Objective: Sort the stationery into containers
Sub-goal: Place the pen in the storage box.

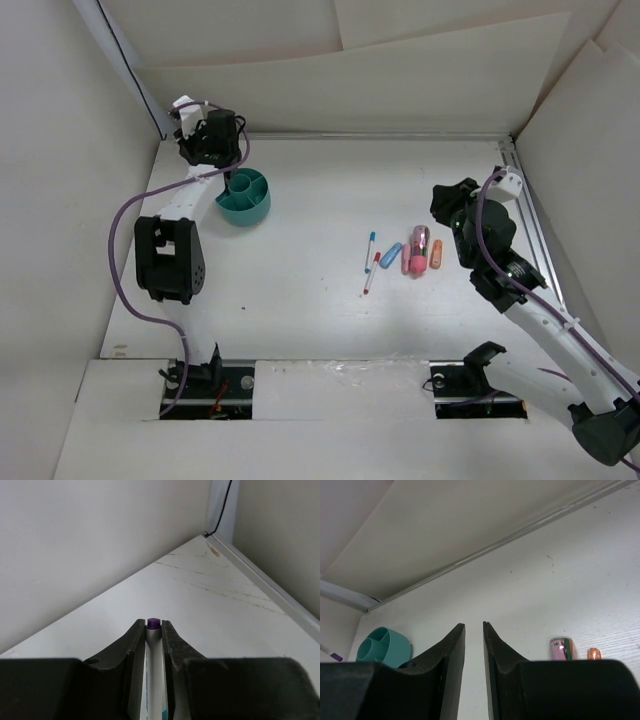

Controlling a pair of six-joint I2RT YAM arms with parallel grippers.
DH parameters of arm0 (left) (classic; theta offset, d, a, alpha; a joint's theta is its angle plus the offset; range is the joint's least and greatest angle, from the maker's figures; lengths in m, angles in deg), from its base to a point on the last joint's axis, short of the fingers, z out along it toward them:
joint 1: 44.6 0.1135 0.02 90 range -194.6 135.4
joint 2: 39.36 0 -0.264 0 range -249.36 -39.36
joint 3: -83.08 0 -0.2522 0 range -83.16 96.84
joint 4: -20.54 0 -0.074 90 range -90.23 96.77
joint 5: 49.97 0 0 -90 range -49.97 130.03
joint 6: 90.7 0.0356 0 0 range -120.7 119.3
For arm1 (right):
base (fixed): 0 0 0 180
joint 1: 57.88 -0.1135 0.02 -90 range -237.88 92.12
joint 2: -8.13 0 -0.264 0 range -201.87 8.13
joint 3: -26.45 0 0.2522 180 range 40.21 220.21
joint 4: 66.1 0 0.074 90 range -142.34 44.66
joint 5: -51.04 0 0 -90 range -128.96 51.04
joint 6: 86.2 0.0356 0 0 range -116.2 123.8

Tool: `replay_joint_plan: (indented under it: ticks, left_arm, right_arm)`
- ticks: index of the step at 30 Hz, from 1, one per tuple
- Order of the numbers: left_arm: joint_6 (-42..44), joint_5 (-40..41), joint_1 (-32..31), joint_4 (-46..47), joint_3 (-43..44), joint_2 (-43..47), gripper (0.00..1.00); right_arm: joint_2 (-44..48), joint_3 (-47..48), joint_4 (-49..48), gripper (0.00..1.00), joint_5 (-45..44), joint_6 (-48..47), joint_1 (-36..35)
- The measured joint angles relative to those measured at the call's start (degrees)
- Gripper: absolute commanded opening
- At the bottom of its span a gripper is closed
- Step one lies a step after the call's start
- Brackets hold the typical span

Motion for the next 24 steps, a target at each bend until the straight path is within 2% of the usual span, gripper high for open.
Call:
replay_joint_plan:
  ticks: [6, 18, 24]
  left_arm:
    - [5.7, 4.5, -1.4, 5.9, -3.1, -1.1, 0.00]
    - [13.6, 8.0, -2.5, 14.0, -3.2, -5.9, 0.00]
    - [19.6, 9.9, -3.1, 21.8, -4.6, -6.1, 0.00]
  right_arm:
    - [0.0, 0.0, 0.0, 0.27, 0.4, 0.0, 0.0]
    - [0.0, 0.0, 0.0, 0.27, 1.1, 0.0, 0.0]
    - [-0.1, 0.0, 0.0, 0.27, 1.5, -0.1, 0.0]
